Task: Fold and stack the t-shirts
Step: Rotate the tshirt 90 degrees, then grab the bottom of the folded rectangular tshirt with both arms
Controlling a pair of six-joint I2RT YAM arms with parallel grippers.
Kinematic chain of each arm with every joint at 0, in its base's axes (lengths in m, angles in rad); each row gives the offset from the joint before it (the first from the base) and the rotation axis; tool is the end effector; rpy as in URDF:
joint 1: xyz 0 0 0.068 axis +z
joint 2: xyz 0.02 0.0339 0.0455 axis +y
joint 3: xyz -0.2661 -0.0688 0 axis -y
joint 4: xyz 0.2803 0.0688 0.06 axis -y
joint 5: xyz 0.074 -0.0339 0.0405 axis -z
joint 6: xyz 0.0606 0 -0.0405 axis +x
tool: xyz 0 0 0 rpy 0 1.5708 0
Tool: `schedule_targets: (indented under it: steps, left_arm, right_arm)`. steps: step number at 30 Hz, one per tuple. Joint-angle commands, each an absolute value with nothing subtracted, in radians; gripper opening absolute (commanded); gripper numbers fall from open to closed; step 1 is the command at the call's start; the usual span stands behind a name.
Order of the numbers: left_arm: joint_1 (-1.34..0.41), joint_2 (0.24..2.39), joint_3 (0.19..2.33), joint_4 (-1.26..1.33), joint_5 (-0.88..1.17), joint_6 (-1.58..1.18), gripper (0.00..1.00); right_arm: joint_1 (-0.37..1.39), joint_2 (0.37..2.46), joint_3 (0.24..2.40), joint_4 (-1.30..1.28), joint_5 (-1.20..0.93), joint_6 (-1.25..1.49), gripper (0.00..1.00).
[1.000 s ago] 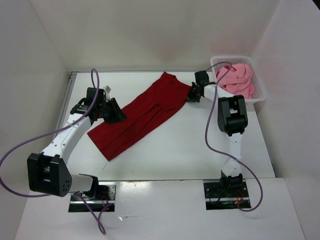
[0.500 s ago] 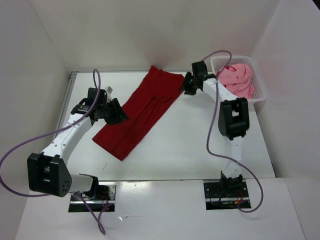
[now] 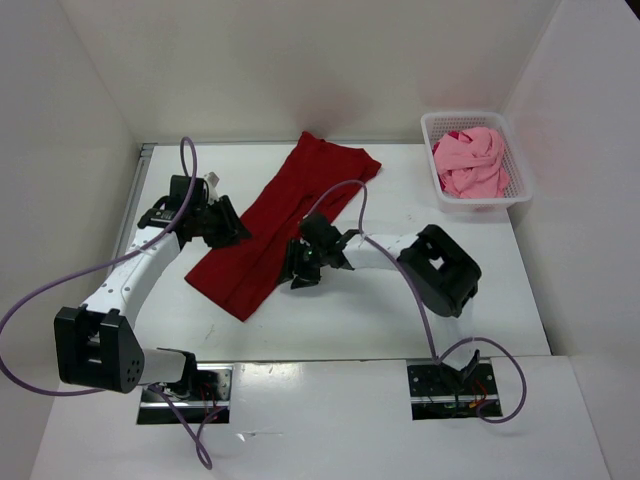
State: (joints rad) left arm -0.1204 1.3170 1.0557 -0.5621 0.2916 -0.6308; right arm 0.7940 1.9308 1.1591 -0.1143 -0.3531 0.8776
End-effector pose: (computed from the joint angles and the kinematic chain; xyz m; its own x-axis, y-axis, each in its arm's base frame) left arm 0.3247 -0.0568 0.2598 -0.7703 -0.4758 -0.4246 -0.1799 0.8009 -0.5712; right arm 0.2930 0.3279 0.1087 -0.9796 0.0330 -0.1981 -0.1079 0.7455 0.6577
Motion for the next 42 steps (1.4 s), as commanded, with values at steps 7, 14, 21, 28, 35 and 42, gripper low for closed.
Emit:
schedule_targets:
  steps: [7, 14, 21, 28, 35, 42]
  left_arm:
    - [-0.115, 1.285, 1.014, -0.561, 0.301, -0.609, 0.49]
    - [-0.152, 1.308, 0.993, -0.561, 0.291, -0.609, 0.49]
    - [-0.259, 1.370, 0.969, -0.552, 0.291, -0.621, 0.52]
    - [-0.393, 1.427, 0.848, -0.600, 0.325, -0.652, 0.54]
    - [-0.437, 1.515, 0.811, -0.600, 0.359, -0.673, 0.54]
    - [-0.437, 1.569, 0.793, -0.546, 0.383, -0.673, 0.53]
  right_arm:
    - [0.798, 2.109, 1.296, -0.057, -0.287, 0.973, 0.14]
    - [0.657, 1.872, 1.043, -0.122, -0.223, 0.895, 0.00]
    - [0.509, 1.527, 0.790, -0.270, -0.207, 0.804, 0.11]
    - [0.509, 1.353, 0.649, -0.305, -0.207, 0.911, 0.54]
    - [0.557, 1.232, 0.503, -0.279, -0.273, 0.988, 0.48]
    - [0.623, 1.261, 0.443, -0.199, -0.295, 1.069, 0.41]
